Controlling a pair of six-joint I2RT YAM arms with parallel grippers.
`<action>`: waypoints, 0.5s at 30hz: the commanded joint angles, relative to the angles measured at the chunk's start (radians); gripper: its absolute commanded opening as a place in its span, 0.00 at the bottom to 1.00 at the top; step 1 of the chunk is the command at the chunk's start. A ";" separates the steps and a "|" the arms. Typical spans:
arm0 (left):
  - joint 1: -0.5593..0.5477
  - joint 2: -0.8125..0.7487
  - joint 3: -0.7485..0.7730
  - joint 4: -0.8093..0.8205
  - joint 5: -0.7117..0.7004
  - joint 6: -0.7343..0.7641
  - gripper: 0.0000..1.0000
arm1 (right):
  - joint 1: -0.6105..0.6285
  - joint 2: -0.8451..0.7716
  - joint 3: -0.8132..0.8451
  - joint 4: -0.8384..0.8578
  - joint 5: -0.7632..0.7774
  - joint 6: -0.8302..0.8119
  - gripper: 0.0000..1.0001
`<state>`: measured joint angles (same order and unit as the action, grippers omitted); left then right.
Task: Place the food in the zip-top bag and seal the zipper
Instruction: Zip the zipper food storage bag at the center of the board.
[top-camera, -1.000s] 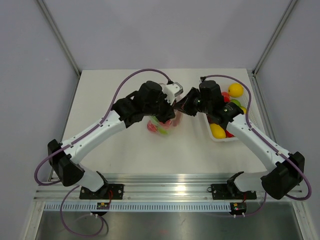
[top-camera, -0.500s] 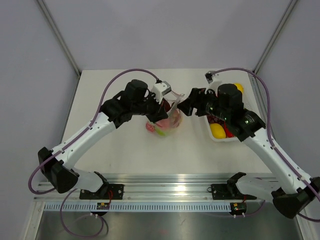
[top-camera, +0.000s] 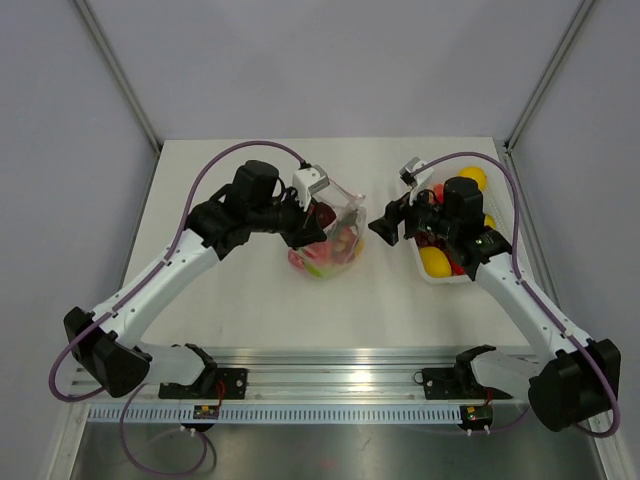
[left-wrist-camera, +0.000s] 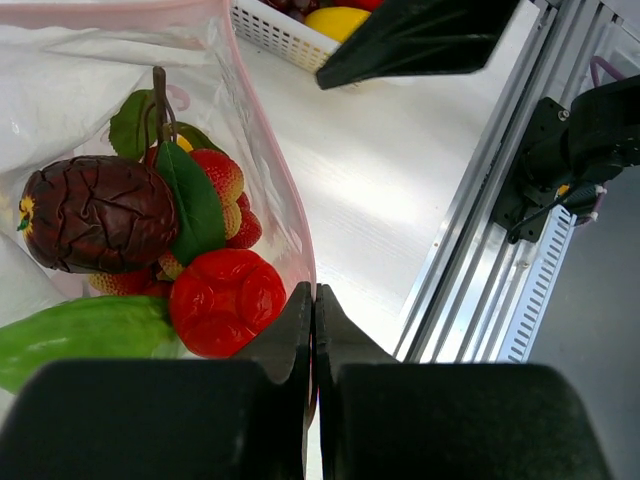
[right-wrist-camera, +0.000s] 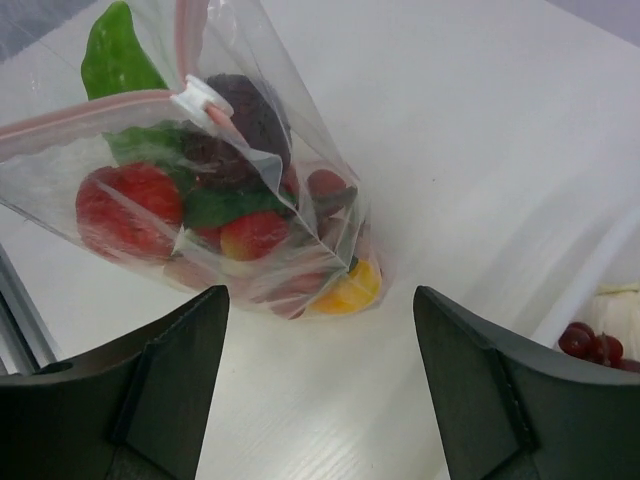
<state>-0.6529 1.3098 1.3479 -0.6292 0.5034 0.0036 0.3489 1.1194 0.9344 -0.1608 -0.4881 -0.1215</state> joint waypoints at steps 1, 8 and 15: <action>0.004 -0.038 0.002 0.031 0.055 0.019 0.00 | -0.034 0.049 0.013 0.214 -0.240 -0.053 0.81; 0.004 -0.035 0.010 0.008 0.053 0.024 0.00 | -0.033 0.190 0.138 0.208 -0.394 -0.055 0.76; 0.004 -0.012 0.030 -0.007 0.064 0.033 0.00 | -0.033 0.192 0.150 0.268 -0.385 -0.027 0.65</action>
<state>-0.6529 1.3098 1.3479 -0.6601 0.5247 0.0154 0.3168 1.3201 1.0306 0.0299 -0.8326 -0.1555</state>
